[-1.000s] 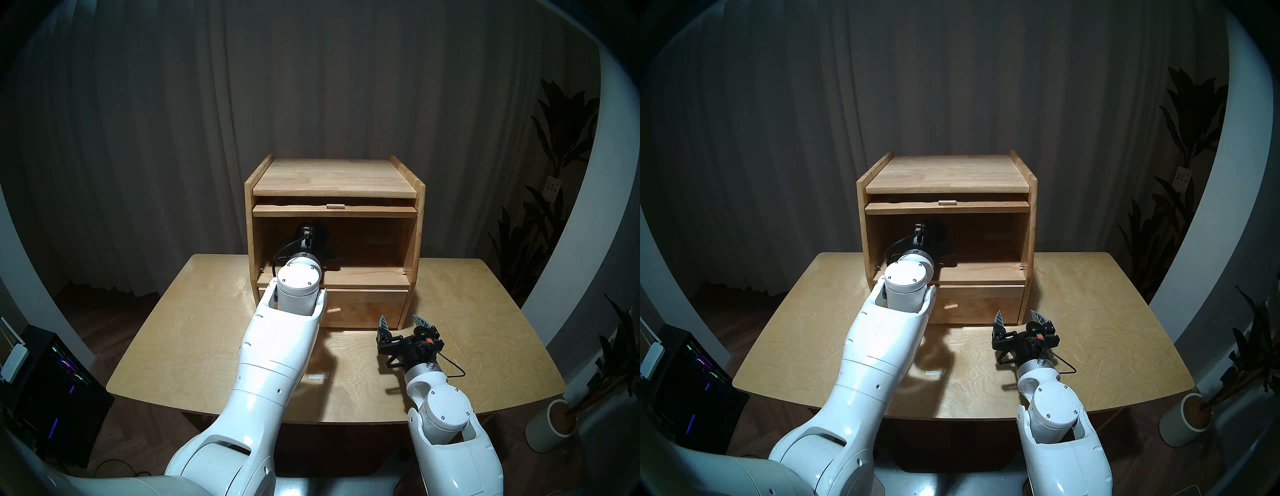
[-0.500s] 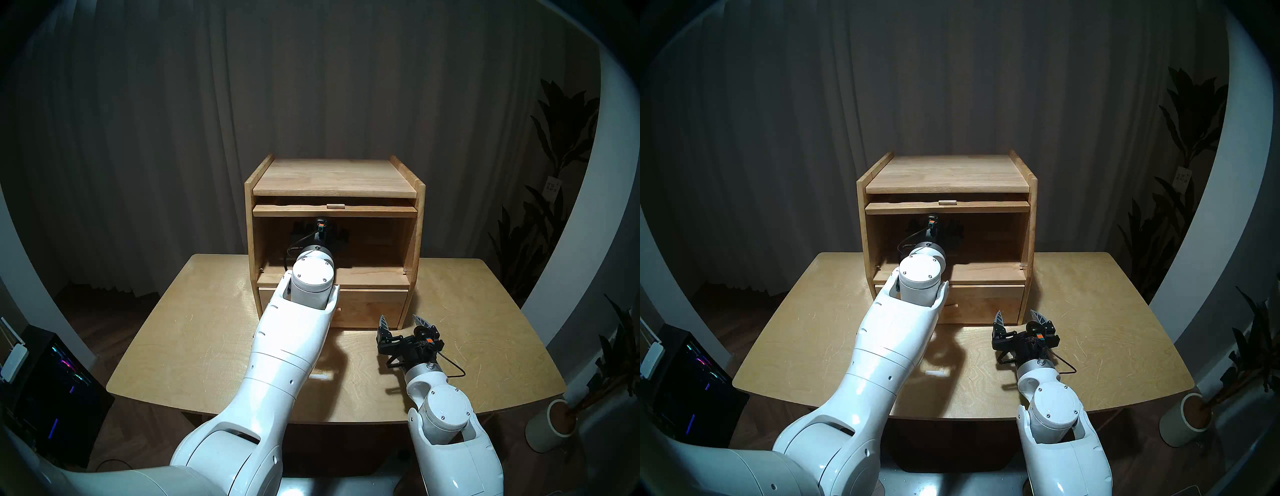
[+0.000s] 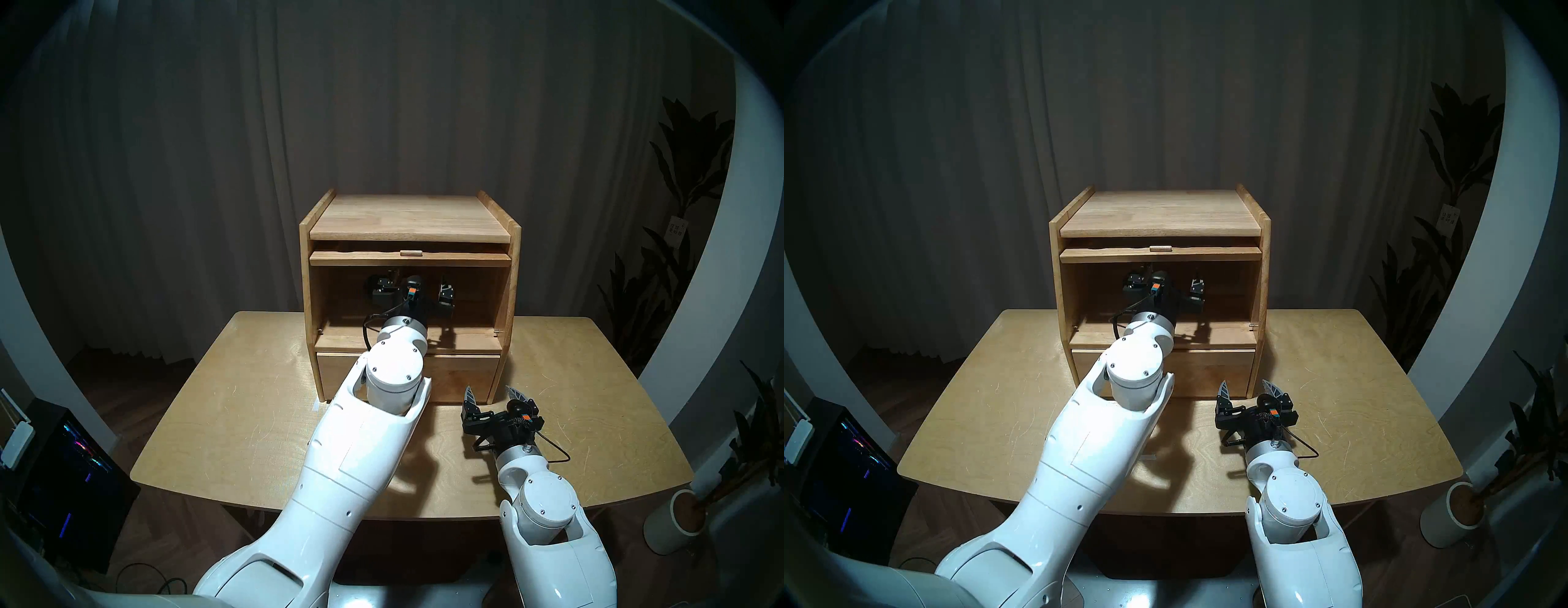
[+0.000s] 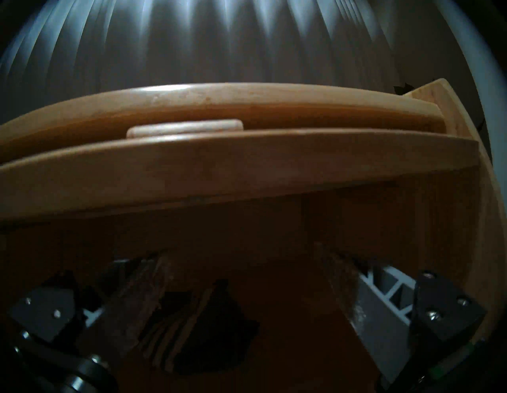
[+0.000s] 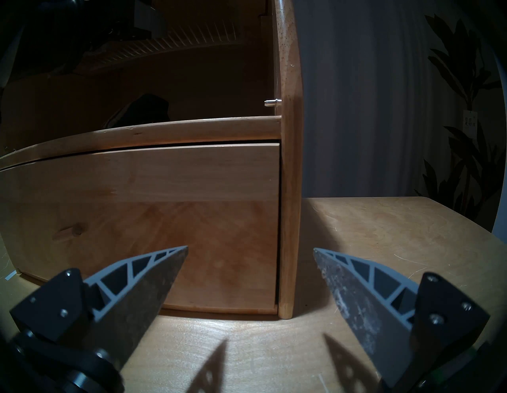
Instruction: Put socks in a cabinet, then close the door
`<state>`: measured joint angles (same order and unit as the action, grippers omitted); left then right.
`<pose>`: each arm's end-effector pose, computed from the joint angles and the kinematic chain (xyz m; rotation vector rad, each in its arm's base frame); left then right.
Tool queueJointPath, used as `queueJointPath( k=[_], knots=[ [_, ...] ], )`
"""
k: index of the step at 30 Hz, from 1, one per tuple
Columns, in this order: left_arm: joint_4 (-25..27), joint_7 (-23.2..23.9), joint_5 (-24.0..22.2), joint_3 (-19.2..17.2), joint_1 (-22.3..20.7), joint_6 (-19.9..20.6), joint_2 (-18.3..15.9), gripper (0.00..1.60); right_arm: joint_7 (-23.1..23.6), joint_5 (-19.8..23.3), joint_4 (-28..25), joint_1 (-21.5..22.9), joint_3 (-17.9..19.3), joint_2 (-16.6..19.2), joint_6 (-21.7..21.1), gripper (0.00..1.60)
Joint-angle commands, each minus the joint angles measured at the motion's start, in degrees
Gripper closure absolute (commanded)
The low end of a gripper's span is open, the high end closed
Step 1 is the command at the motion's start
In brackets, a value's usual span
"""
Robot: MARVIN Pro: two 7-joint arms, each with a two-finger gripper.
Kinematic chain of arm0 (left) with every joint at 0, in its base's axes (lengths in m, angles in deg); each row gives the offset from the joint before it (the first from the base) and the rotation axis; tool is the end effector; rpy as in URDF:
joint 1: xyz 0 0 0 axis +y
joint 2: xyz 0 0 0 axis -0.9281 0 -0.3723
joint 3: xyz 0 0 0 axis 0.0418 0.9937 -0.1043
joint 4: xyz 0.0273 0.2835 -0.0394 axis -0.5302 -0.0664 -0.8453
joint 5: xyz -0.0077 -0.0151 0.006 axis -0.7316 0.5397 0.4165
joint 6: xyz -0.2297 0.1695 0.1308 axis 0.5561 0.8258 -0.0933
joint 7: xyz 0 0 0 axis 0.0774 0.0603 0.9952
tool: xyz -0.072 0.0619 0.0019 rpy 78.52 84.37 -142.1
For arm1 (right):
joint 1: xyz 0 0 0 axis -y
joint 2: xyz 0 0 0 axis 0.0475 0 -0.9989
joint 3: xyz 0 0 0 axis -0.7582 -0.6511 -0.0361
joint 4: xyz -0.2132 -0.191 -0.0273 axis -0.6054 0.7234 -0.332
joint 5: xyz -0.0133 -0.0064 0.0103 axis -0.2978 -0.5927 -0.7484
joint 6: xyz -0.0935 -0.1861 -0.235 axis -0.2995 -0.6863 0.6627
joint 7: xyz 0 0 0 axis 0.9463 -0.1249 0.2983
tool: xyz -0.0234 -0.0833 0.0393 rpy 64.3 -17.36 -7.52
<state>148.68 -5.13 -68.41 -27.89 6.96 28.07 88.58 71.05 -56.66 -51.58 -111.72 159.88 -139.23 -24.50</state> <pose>0.4583 -0.1953 -0.2114 1.9594 -0.3562 2.2931 0.3271 0.0166 -0.3440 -2.3076 -0.0038 -2.0735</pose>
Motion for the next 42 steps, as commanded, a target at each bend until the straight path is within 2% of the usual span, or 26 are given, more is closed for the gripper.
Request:
queueJointPath(
  k=[1,6,10,20,26,32,36,37,42],
  knots=[
    [7.18,-0.29,-1.36,1.62,7.33,0.03,-3.76,0.0,-0.11,-0.05,-1.29,0.24,0.06,-0.02,0.36,0.0],
    [10.6,-1.25,-0.76,1.4,8.93,-3.18,-4.79,0.0,-0.07,-0.02,-1.05,0.36,0.05,-0.01,0.33,0.0],
    [12.61,-1.03,-1.14,2.62,9.73,-4.98,-5.36,0.0,-0.05,0.0,-0.85,0.43,0.05,0.0,0.3,0.0],
    [20.39,-1.5,-0.71,3.62,16.21,-8.33,-9.92,0.0,-0.04,0.05,-0.59,0.54,0.04,0.02,0.3,0.0],
    [24.91,-4.5,0.46,-0.19,19.96,-10.71,-13.71,0.0,-0.03,0.08,-0.48,0.61,0.03,0.02,0.33,0.0],
    [29.81,-8.01,1.75,-6.43,25.88,-11.7,-18.15,0.0,-0.03,0.09,-0.51,0.64,0.03,0.03,0.37,0.0],
    [32.66,-10.23,2.21,-9.75,28.91,-10.48,-21.7,0.0,-0.05,0.1,-0.64,0.61,0.03,0.04,0.41,0.0],
    [31.92,-10.64,3.64,-10.43,29.31,-9.24,-22.04,0.0,-0.05,0.09,-0.67,0.6,0.03,0.04,0.41,0.0],
    [32.14,-12.0,2.31,-11.01,33.65,-8.06,-26.16,0.0,-0.09,0.08,-0.96,0.45,0.03,0.04,0.46,0.0]
  ],
)
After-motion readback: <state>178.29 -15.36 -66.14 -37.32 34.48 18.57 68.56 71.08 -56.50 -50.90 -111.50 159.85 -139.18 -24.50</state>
